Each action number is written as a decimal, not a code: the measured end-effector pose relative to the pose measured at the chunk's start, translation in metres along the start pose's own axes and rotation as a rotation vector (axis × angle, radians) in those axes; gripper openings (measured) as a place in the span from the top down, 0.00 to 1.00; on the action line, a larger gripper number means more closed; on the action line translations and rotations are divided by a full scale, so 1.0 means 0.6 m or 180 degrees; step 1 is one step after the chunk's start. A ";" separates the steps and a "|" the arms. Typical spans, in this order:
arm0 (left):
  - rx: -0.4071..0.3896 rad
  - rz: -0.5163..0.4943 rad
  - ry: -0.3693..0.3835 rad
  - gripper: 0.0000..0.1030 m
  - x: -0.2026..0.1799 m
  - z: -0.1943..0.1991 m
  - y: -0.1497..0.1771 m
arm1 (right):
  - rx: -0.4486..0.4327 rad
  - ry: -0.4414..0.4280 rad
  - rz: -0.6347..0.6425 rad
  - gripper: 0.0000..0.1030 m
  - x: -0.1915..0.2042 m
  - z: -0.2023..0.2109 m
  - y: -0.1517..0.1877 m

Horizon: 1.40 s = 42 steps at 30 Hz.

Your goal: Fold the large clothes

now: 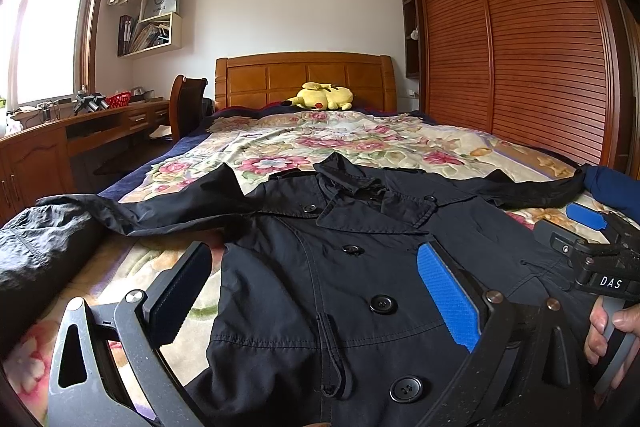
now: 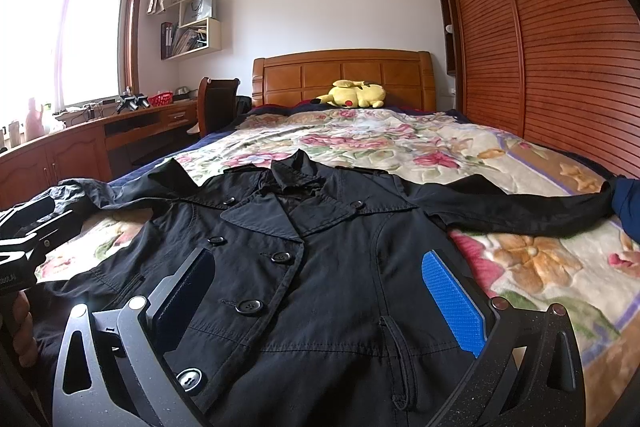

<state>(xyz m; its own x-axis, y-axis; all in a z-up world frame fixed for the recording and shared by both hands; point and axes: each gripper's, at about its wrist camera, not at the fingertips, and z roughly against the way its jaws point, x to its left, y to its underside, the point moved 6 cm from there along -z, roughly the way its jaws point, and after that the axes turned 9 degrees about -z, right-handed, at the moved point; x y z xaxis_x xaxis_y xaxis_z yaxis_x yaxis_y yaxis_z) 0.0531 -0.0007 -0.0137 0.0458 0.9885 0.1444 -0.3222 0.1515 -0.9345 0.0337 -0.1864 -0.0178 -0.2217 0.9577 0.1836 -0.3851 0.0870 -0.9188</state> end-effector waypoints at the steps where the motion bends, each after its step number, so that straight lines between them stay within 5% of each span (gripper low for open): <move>1: -0.0001 0.0001 0.0001 0.00 0.002 0.003 0.000 | -0.0001 0.0001 -0.0001 0.00 0.000 0.001 0.000; 42: -0.0018 -0.0008 -0.0007 0.00 0.009 0.006 -0.007 | -0.0004 -0.0010 -0.0016 0.00 -0.001 -0.002 0.002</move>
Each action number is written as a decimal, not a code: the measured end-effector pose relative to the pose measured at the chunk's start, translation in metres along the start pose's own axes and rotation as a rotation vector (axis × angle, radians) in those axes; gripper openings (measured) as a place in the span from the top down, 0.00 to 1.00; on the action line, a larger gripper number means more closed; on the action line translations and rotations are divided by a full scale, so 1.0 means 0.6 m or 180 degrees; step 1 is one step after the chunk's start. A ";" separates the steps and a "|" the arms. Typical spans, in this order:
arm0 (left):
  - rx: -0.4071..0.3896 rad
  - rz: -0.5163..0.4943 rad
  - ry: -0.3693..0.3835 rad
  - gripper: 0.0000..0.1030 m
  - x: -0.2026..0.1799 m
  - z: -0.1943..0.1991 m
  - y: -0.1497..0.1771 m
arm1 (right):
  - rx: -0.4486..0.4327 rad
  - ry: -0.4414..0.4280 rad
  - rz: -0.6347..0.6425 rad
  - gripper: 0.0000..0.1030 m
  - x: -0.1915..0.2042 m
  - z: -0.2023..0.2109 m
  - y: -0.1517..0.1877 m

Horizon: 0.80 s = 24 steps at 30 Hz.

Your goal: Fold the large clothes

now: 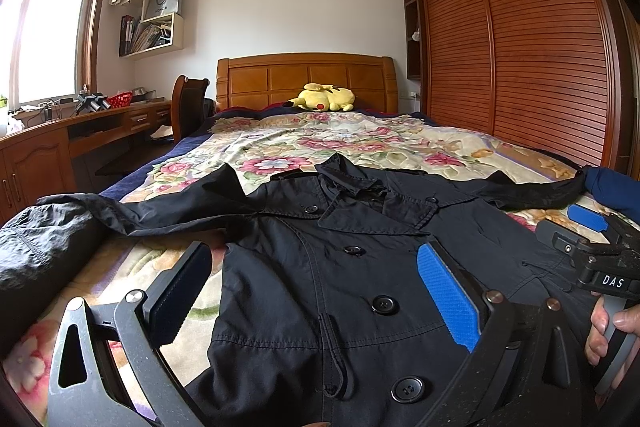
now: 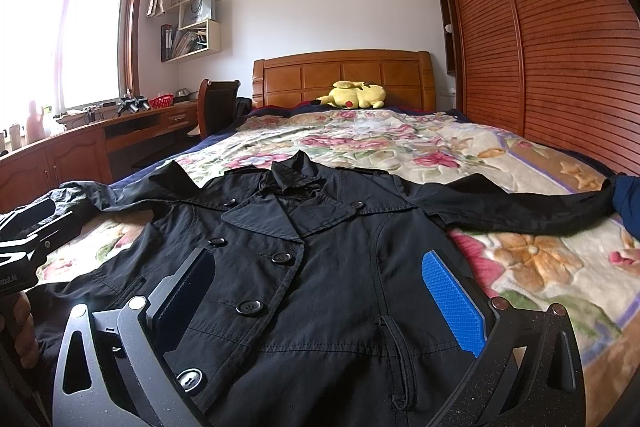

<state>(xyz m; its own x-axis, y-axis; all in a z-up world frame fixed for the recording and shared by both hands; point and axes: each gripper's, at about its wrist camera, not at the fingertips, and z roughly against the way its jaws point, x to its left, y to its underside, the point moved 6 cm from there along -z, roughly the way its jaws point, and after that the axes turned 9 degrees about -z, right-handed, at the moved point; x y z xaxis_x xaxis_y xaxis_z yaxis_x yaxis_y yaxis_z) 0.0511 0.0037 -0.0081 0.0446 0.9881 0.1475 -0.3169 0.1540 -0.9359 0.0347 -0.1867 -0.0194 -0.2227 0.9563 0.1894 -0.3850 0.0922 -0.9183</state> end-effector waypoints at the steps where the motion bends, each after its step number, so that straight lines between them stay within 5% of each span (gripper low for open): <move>1: 0.0002 0.0002 -0.0003 0.00 0.004 0.000 -0.001 | 0.0000 -0.0001 0.0000 0.00 0.000 0.000 0.000; 14: 0.0005 0.0000 -0.0003 0.00 0.004 0.000 -0.001 | -0.0005 -0.0008 -0.0010 0.00 0.000 0.004 0.000; 24: 0.0433 -0.0002 0.0144 0.00 0.020 -0.022 0.011 | 0.0202 -0.0195 0.0005 0.00 0.028 -0.006 -0.015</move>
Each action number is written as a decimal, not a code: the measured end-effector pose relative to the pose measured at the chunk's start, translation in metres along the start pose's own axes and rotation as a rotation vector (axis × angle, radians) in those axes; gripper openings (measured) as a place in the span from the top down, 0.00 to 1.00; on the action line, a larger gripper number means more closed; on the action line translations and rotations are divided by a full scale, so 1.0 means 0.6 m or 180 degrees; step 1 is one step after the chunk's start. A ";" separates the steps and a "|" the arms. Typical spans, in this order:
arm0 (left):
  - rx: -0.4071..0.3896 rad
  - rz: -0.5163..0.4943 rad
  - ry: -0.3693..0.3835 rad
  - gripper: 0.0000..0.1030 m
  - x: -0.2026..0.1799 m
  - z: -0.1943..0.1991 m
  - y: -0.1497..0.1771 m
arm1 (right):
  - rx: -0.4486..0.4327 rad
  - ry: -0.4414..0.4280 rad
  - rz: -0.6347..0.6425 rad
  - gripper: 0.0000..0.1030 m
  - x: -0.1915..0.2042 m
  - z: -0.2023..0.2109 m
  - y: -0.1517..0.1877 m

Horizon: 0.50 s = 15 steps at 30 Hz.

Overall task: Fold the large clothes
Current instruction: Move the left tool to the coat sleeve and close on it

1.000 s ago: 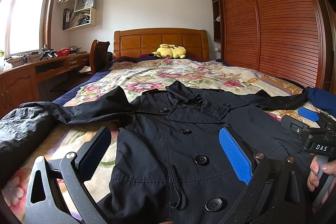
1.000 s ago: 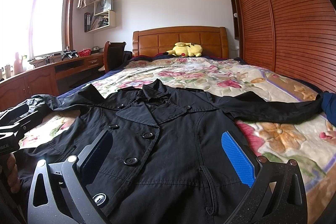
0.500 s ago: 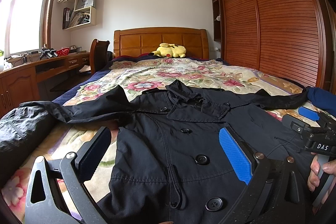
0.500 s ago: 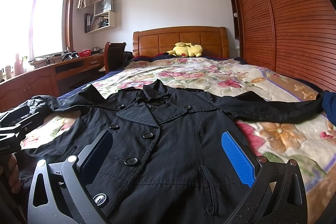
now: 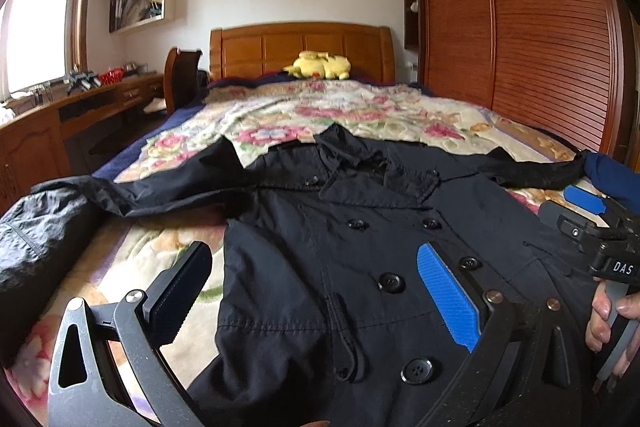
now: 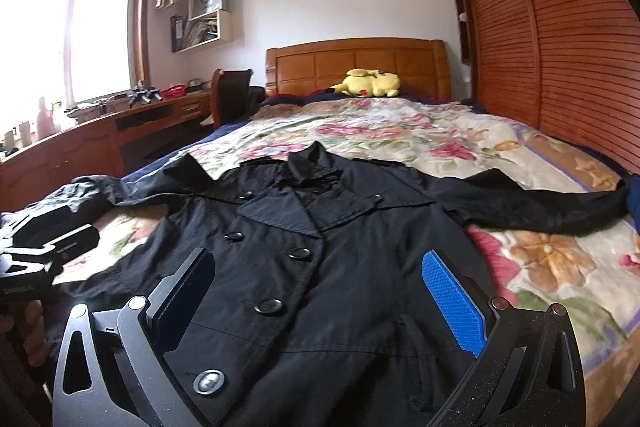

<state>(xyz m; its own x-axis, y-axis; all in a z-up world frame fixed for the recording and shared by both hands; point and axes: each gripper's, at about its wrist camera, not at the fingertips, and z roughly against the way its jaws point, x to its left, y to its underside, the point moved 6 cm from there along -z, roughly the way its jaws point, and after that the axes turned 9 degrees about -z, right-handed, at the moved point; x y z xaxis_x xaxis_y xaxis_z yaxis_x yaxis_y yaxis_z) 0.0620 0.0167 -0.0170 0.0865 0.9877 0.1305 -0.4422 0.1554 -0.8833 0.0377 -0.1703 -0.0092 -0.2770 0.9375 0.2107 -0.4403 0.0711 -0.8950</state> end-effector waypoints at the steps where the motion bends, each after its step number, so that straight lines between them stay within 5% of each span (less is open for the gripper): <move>1: 0.0036 0.0007 0.0004 0.00 0.006 -0.002 0.000 | 0.0030 -0.0053 0.0002 0.00 0.005 -0.001 -0.003; 15: 0.0337 0.0025 -0.0199 0.00 0.103 -0.025 -0.012 | 0.0126 -0.0264 0.0171 0.00 0.059 -0.044 -0.061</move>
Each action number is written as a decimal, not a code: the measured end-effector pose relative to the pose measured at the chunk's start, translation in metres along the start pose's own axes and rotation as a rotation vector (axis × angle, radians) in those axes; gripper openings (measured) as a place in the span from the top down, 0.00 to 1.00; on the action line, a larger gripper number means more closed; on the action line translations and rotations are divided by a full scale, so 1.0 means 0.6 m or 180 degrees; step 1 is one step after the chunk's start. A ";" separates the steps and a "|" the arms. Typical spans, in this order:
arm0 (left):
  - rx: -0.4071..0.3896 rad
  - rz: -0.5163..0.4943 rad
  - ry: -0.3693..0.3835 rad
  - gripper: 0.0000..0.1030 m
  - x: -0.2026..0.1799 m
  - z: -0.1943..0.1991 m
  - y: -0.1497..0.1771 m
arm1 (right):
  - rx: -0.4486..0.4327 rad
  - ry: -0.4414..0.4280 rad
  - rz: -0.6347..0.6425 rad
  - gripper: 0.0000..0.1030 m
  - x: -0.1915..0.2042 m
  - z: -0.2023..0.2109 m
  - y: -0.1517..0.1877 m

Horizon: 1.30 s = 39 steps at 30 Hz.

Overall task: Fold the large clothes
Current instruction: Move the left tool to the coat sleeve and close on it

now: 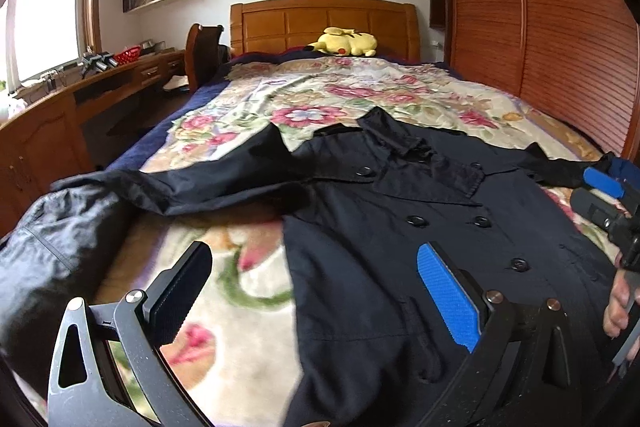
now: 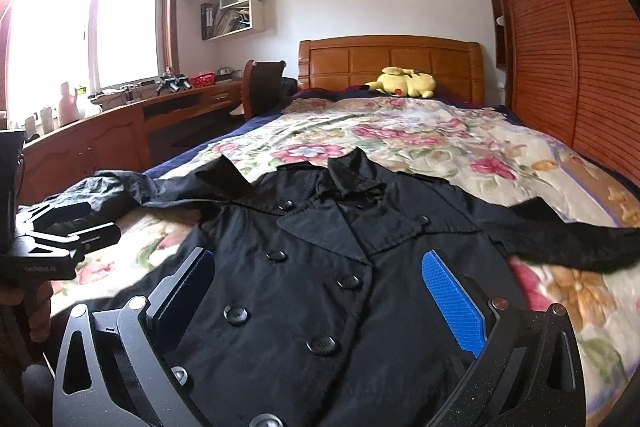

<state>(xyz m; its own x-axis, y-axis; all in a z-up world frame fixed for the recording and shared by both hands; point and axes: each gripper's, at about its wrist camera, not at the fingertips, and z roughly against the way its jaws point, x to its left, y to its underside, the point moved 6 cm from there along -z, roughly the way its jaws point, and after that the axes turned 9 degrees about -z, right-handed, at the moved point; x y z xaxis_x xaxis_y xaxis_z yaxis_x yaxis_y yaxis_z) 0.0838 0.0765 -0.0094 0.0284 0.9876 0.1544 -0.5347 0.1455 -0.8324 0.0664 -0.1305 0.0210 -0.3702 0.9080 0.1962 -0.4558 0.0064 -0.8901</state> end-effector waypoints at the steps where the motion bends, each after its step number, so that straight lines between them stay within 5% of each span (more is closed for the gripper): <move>1: 0.0016 0.0002 -0.0015 0.00 0.008 -0.004 -0.003 | -0.0001 -0.0013 0.0007 0.00 0.002 -0.004 -0.001; 23: 0.0557 -0.0005 -0.0287 0.00 0.159 -0.169 0.010 | 0.0405 -0.0322 0.0265 0.00 0.054 -0.180 -0.012; 39: 0.0736 0.0516 -0.0055 0.04 0.242 -0.260 -0.009 | 0.0482 -0.0268 0.0309 0.00 0.061 -0.182 -0.008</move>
<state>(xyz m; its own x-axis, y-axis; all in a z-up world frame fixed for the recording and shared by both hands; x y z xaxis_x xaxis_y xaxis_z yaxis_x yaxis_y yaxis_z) 0.2225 0.2285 -0.0652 -0.0865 0.9955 0.0398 -0.7097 -0.0336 -0.7037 0.1434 -0.0514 -0.0126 -0.4819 0.8630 0.1519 -0.5290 -0.1483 -0.8356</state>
